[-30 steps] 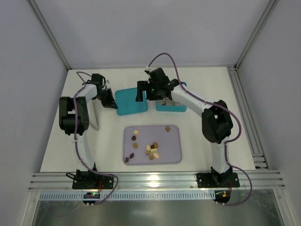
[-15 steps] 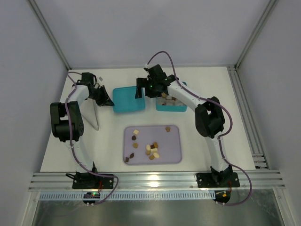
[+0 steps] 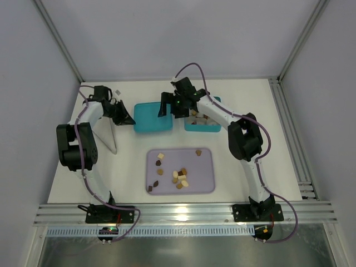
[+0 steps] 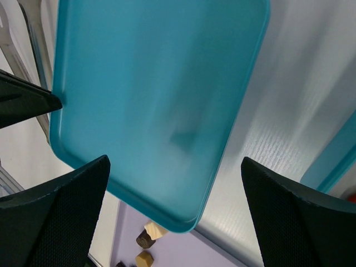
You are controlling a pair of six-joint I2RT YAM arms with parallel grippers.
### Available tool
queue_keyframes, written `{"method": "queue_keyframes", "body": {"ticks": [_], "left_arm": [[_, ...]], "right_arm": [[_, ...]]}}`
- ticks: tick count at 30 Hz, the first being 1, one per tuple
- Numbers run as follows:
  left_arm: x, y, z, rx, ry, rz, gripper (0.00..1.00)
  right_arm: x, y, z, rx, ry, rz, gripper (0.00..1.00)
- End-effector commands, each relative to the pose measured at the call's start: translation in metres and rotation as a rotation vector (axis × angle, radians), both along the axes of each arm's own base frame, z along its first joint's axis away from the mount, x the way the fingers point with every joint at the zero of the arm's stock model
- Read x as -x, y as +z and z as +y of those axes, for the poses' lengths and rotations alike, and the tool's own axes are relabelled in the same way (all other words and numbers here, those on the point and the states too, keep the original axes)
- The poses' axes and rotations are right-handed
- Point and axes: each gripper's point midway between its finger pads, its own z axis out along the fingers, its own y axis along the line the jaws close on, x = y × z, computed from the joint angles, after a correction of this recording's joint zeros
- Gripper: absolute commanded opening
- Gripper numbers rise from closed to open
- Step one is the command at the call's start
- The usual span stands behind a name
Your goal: Pack the chocolate
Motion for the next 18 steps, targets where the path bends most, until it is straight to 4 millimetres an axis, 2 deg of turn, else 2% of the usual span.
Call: {"method": "queue_keyframes", "body": {"ticks": [1,6,11,12,13,15,16,18], "left_arm": [[-0.007,0.04,-0.004,0.056,-0.006,-0.111,0.0],[-0.006,0.052,-0.003,0.062,-0.004,-0.137,0.0],[-0.005,0.063,-0.004,0.087,-0.007,-0.154,0.0],[-0.005,0.066,-0.004,0.087,-0.008,-0.163,0.0],[-0.004,0.067,-0.005,0.087,-0.011,-0.165,0.0],[-0.003,0.068,-0.006,0.093,-0.017,-0.167,0.0],[-0.002,0.07,-0.007,0.098,-0.024,-0.17,0.0],[-0.003,0.072,-0.008,0.104,-0.029,-0.176,0.0]], "right_arm": [[-0.005,0.02,0.005,-0.063,-0.008,-0.021,1.0],[-0.004,0.026,0.015,-0.139,-0.013,0.011,1.0],[-0.007,0.045,0.028,-0.285,-0.011,0.04,0.98],[-0.004,0.041,0.028,-0.304,-0.015,0.058,0.97],[-0.009,0.056,0.031,-0.371,-0.031,0.049,0.96],[-0.006,0.06,0.032,-0.44,-0.022,0.081,0.88],[-0.006,0.071,0.036,-0.496,-0.01,0.087,0.81],[-0.006,0.078,0.038,-0.534,-0.002,0.103,0.72]]}}
